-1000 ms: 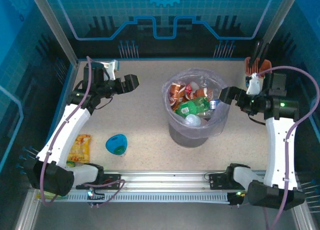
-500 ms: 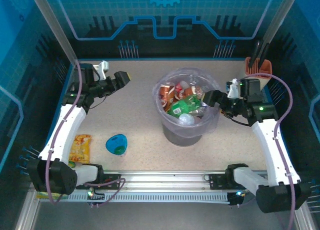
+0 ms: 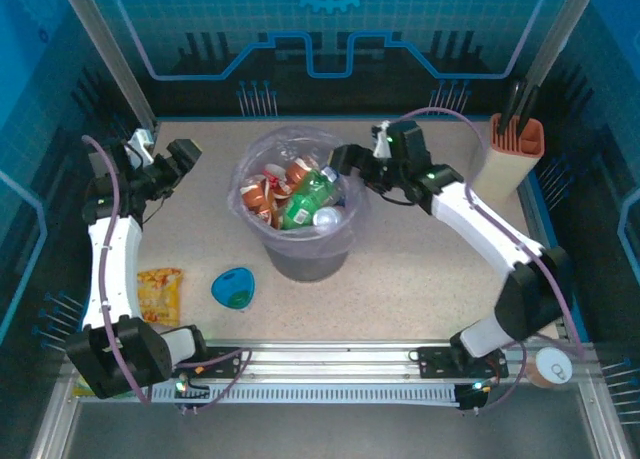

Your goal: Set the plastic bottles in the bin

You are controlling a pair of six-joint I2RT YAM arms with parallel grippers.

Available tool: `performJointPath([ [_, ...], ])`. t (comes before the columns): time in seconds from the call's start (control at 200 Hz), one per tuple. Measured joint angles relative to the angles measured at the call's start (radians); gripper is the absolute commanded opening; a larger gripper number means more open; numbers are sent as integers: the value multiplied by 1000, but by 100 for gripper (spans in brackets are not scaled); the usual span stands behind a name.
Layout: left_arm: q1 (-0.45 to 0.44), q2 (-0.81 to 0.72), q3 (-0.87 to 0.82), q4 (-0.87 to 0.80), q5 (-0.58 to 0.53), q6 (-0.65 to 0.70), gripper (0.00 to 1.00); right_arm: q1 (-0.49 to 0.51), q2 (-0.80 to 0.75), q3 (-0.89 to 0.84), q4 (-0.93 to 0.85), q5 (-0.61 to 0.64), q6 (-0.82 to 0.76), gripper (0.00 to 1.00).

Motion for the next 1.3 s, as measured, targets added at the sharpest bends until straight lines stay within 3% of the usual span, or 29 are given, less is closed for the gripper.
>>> performJointPath([
  [0.215,10,32,-13,-12,-33,23,93,19,174,182,59,16,-5,95],
  [0.295,10,36,-23,-13,-71,38,99,10,174,209,53,25,-21,98],
  [0.52,10,34,-111,58,-240,84,99,-106,58,218,18,34,-123,100],
  [0.665,8,33,-256,163,-362,112,99,-240,-75,134,-24,106,-253,100],
  [0.831,-40,34,-419,278,-500,170,99,-298,-146,-43,-53,252,-444,100],
  [1.026,-104,82,-549,500,-555,232,99,-329,-126,-320,-1,378,-604,100],
  [1.141,-137,144,-587,605,-571,264,99,-330,-90,-461,125,430,-665,100],
  [1.301,-172,226,-591,715,-585,302,99,-343,-3,-527,259,481,-748,100],
])
